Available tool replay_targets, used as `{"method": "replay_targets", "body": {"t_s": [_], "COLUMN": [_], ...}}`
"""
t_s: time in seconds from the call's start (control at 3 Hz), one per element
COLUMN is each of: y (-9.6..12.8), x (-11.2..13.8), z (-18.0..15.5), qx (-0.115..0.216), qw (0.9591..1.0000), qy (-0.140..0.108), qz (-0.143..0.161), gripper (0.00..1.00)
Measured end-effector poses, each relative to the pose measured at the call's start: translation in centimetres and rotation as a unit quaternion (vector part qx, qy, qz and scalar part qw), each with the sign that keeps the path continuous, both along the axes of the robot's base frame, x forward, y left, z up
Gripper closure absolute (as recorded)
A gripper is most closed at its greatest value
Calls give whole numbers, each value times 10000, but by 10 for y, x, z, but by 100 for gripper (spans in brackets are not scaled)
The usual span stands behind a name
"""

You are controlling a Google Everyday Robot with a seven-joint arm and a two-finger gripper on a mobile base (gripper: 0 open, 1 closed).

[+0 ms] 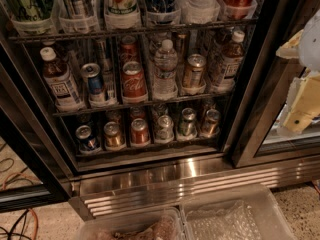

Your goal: Pick water bottle from top shelf of fridge

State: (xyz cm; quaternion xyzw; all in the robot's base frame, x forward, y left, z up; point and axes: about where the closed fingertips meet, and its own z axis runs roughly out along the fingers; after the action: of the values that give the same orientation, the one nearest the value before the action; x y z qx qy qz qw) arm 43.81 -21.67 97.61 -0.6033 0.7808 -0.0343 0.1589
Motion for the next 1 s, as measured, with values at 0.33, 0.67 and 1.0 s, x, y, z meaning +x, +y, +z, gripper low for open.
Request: {"method": "replay_targets", "body": {"t_s": [0.33,0.67,1.0], "y": [1,4,14], "x": [1,11,30], "z": [1,6,19], "qx": [18,480,1152], "qw": [10000,9985,9915], "qy": [-21,-114,-333], "qz": [-8,-244,-507], "gripper": [0,0,0]}}
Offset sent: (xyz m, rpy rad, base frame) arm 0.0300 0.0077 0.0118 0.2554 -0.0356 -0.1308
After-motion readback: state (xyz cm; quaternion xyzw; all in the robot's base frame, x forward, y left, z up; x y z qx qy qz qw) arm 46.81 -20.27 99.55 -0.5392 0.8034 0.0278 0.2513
